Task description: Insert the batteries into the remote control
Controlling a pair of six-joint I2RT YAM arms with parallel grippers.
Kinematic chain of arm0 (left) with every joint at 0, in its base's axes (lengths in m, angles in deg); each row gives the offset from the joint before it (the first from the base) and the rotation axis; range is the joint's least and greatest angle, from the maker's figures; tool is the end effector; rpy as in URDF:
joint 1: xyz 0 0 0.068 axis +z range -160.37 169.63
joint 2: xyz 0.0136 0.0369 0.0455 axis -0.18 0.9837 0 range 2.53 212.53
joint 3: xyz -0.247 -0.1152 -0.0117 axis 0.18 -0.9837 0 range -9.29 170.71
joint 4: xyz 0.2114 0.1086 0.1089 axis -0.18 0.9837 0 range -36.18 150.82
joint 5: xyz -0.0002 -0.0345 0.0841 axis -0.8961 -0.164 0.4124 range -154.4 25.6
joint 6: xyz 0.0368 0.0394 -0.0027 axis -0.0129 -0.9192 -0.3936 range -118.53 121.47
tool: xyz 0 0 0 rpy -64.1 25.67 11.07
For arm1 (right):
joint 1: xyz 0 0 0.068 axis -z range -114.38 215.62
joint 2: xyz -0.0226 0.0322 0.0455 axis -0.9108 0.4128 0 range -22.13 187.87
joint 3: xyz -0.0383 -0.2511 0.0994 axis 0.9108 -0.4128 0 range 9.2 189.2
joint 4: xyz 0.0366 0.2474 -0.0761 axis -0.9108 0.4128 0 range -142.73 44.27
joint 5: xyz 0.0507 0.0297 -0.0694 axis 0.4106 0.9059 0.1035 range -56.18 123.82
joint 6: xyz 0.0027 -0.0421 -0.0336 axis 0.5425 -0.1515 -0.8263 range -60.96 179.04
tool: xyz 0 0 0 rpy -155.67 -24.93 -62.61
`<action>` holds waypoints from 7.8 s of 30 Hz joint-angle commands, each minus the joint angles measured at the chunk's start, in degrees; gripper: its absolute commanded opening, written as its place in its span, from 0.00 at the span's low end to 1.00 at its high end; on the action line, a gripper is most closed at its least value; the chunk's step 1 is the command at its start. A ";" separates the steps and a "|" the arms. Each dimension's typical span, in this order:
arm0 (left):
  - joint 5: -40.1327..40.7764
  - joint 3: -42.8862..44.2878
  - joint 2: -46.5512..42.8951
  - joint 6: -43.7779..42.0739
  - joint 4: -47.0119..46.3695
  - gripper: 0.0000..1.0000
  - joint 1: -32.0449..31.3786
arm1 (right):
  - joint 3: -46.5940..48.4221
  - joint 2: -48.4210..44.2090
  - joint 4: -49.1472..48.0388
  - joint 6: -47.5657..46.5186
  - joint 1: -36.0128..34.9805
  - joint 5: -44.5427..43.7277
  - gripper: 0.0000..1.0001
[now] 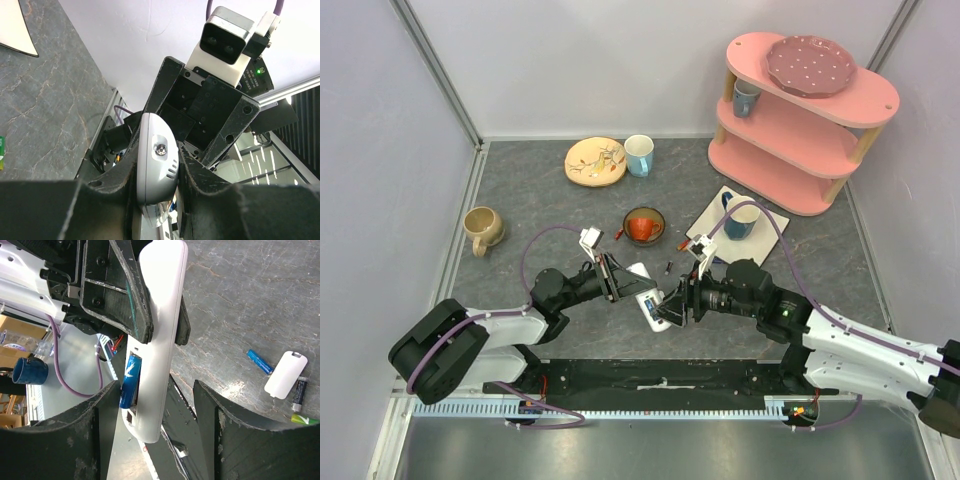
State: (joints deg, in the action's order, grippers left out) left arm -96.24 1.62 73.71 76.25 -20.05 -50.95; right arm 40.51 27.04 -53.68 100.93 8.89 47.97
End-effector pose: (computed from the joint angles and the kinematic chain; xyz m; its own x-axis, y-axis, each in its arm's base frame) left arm 0.1470 -0.1508 0.2048 -0.8622 -0.3409 -0.3747 0.4196 -0.0660 -0.9053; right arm 0.1040 0.1743 0.2637 -0.7458 0.0437 -0.6647 -0.5924 0.4129 0.6918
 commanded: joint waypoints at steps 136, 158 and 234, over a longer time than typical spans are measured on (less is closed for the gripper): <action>1.86 0.42 -5.70 -1.22 -21.50 0.02 0.15 | -0.64 6.11 -1.86 2.41 2.15 3.08 0.49; 1.86 -0.37 -3.78 -2.10 -20.44 0.02 0.15 | 1.74 5.50 0.60 2.76 2.15 1.49 0.53; 1.78 3.58 -1.04 -0.08 -21.49 0.02 0.06 | -1.60 6.47 -8.01 8.21 3.03 6.24 0.38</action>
State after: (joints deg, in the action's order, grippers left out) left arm -94.73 2.45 73.38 74.07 -19.17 -50.62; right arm 39.70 32.61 -60.11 109.41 11.73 55.08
